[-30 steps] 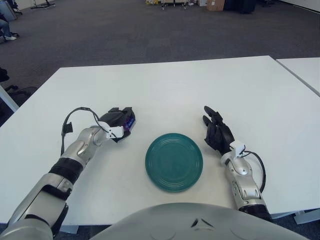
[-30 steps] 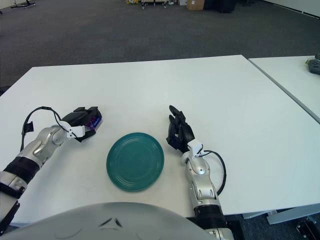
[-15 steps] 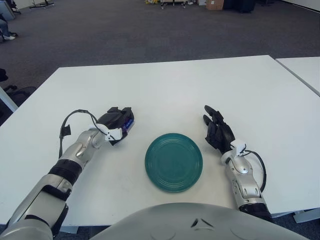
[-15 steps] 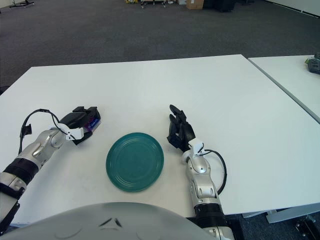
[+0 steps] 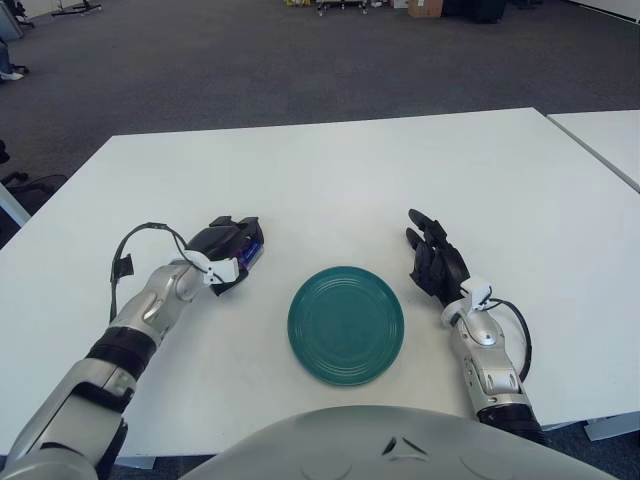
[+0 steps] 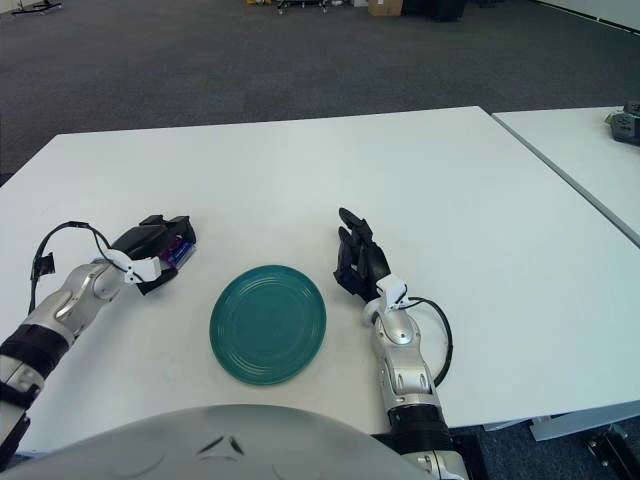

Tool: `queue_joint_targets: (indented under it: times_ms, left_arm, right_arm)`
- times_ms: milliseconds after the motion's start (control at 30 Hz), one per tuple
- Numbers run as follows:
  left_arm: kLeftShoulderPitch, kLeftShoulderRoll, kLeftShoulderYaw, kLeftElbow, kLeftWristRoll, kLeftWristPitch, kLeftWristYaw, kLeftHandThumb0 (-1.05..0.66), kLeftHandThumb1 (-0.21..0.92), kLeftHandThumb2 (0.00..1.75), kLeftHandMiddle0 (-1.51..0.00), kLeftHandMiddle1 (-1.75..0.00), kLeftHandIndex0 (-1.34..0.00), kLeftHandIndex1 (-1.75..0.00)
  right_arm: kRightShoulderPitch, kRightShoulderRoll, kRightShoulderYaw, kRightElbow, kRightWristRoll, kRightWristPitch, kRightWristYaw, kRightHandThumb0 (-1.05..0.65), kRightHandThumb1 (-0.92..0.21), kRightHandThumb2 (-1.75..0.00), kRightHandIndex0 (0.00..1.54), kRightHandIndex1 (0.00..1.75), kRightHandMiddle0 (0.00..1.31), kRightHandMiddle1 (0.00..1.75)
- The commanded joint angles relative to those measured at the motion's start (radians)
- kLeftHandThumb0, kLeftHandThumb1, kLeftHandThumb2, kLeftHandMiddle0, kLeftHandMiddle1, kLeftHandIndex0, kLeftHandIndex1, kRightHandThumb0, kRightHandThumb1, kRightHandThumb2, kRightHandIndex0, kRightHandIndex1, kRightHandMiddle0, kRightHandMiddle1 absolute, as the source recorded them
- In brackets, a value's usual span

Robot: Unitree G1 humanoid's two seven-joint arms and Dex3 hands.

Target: Put the gum into the plate.

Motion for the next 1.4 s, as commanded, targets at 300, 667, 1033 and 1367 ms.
queue_joint_targets:
  times_ms: [300, 667, 1033, 1367]
  left_arm:
    - [0.031, 0.05, 0.185, -0.367, -0.094, 0.159, -0.153, 0.0, 0.07, 1.46, -0.9, -1.33, -0.66, -1.75]
    - [0.071, -0.063, 0.175, -0.647, -0.05, 0.305, -0.166, 0.0, -0.06, 1.68, -0.88, -1.56, -0.74, -1.75]
    - [0.012, -0.171, 0.075, -0.85, 0.025, 0.441, -0.277, 0.0, -0.05, 1.67, -0.89, -1.56, -0.73, -1.75]
    - [0.02, -0.235, -0.022, -0.874, 0.005, 0.387, -0.31, 0.0, 0.0, 1.61, -0.88, -1.55, -0.67, -1.75]
  right_arm:
    - [0.034, 0.0, -0.004, 0.043, 0.003, 0.051, -0.001, -0.86, -0.92, -0.9, 0.16, 0.0, 0.0, 0.41]
    - [0.041, -0.001, 0.0, 0.039, -0.004, 0.052, -0.003, -0.86, -0.92, -0.9, 0.18, 0.01, 0.0, 0.42]
    - [0.041, 0.001, 0.01, 0.054, -0.012, 0.044, -0.007, -0.87, -0.92, -0.91, 0.17, 0.0, 0.0, 0.4]
    - [0.042, 0.01, 0.014, 0.051, -0.01, 0.039, -0.015, -0.86, -0.92, -0.9, 0.17, 0.0, 0.0, 0.41]
